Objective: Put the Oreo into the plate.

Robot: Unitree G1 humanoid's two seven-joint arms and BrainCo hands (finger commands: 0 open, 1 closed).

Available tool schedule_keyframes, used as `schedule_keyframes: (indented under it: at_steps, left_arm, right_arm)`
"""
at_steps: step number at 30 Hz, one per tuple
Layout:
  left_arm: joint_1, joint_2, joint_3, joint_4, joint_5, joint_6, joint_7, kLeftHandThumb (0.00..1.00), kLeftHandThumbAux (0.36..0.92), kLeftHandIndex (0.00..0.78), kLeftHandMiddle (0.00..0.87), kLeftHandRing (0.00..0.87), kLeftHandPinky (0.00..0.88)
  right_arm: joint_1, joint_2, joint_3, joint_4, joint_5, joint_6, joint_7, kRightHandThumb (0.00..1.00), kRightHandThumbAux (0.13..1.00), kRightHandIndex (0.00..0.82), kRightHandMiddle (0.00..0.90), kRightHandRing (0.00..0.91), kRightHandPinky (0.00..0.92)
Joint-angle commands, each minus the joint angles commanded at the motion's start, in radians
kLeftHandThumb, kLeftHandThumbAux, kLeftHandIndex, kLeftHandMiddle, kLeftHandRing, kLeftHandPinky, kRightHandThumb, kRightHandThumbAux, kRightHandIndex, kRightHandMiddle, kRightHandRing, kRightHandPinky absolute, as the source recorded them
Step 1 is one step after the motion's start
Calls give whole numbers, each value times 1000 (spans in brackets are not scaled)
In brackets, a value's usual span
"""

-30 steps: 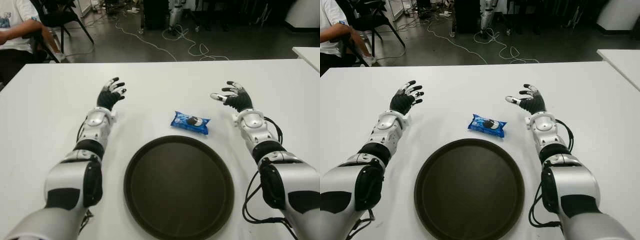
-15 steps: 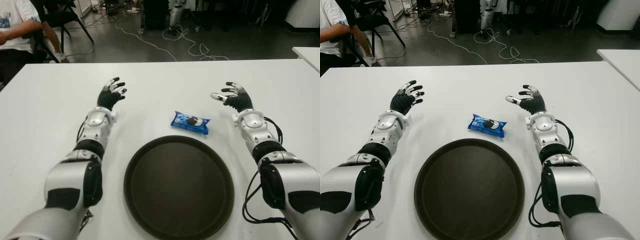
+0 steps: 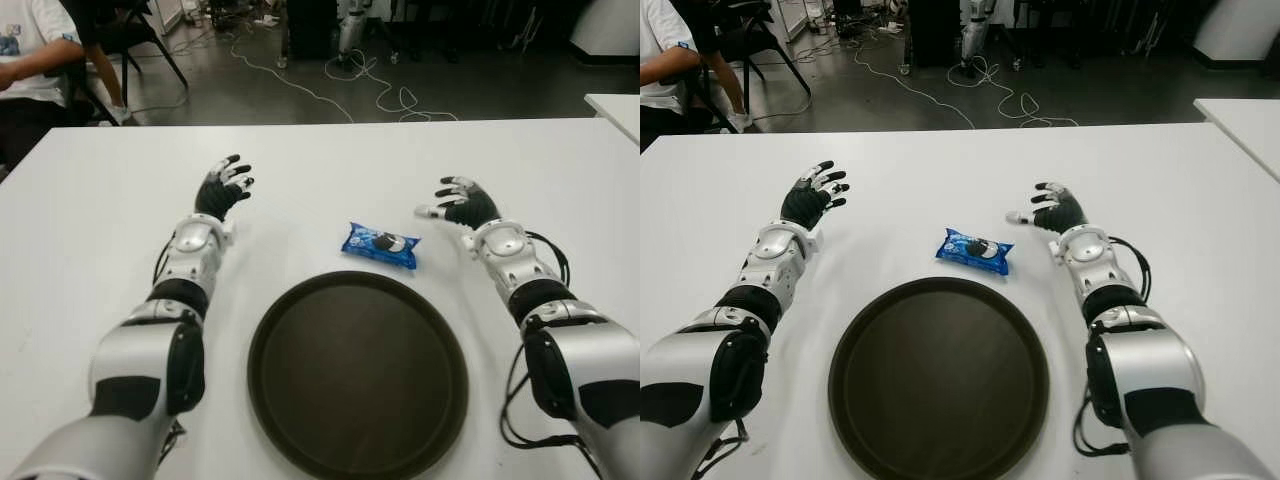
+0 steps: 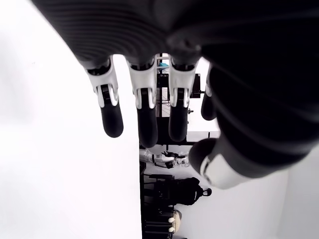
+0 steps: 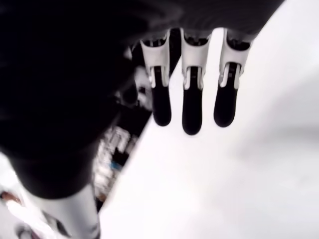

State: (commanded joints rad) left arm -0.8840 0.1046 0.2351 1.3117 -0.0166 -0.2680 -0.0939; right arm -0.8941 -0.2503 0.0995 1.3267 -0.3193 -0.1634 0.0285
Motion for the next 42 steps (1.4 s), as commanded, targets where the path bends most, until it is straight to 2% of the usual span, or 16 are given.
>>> schedule_keyframes:
  at_steps: [9,17,24,28,33,38,42]
  left_arm:
    - [1,0,-4,0,2,0,2,170,721,143,214,213,209]
    - [1,3,-9,-1,4,-2,-7,179,709,141,216,213,217]
    - [0,5,-11,0,3,2,-8,187,714,133,213,203,204]
    - [0,6,-12,1,1,6,-8,182,727,132,211,201,200]
    - [0,7,-13,1,1,8,-7,167,738,125,204,195,195]
    - [1,8,-13,1,1,7,-5,158,740,125,203,196,200]
    - [0,8,-13,2,1,7,-3,160,730,137,214,209,214]
  right_arm:
    - [-6,-21,116,-2,-112,-37,-15,0,837,183,230,215,180]
    - [-14,-28,197,-4,-187,-71,-36,0,810,216,225,214,182]
    - [-19,-28,218,-3,-202,-74,-31,0,798,286,233,224,196]
    - [-23,-25,227,-5,-203,-67,-28,0,769,220,165,167,137]
    - [-26,-23,235,-5,-205,-62,-27,0,747,172,129,134,118]
    - [-31,-24,248,-7,-215,-61,-33,0,733,151,123,125,112]
    - [-36,-26,255,-11,-219,-70,-32,0,727,178,141,139,133]
